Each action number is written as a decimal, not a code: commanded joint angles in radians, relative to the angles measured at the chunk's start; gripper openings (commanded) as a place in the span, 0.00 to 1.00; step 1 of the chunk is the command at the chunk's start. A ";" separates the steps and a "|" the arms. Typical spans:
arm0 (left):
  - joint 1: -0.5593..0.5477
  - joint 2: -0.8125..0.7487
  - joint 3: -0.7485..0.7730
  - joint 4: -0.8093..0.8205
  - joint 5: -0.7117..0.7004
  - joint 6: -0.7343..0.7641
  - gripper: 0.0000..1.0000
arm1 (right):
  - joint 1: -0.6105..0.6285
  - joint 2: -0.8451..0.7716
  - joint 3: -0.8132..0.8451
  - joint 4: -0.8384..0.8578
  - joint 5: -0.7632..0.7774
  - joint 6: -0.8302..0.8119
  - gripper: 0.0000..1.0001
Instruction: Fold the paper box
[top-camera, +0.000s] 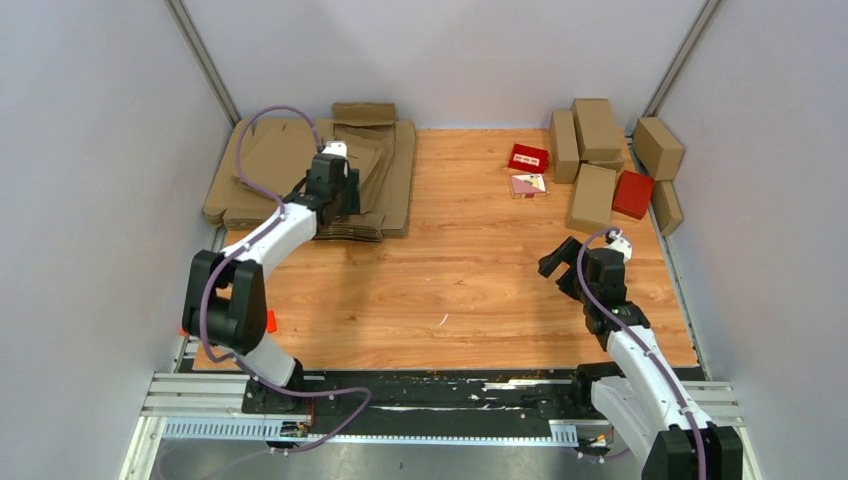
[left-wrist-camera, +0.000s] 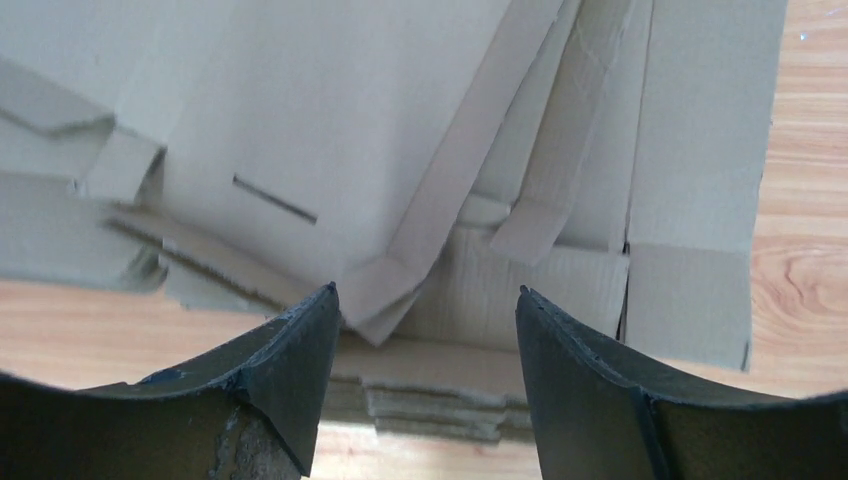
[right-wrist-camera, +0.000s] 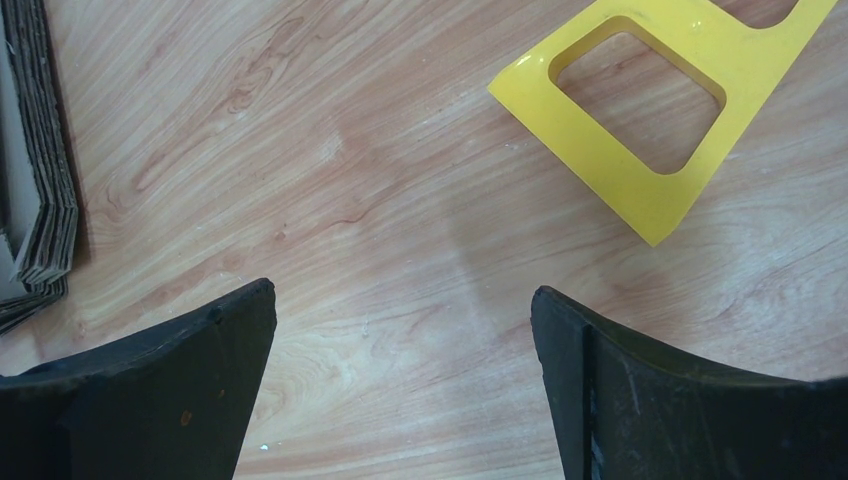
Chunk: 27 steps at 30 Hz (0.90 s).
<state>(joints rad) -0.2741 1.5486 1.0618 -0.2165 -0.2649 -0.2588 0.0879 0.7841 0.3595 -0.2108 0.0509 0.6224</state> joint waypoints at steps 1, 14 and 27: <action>-0.019 0.110 0.164 -0.057 -0.021 0.139 0.72 | -0.001 0.022 0.031 0.038 -0.006 -0.019 0.98; -0.022 0.388 0.458 -0.206 0.075 0.232 0.63 | 0.001 0.111 0.049 0.053 0.012 -0.041 0.98; -0.020 0.488 0.545 -0.287 -0.012 0.221 0.50 | 0.001 0.120 0.052 0.053 0.013 -0.050 0.97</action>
<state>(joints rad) -0.2932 2.0117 1.5536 -0.4709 -0.2405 -0.0460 0.0883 0.9092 0.3676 -0.1902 0.0513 0.5919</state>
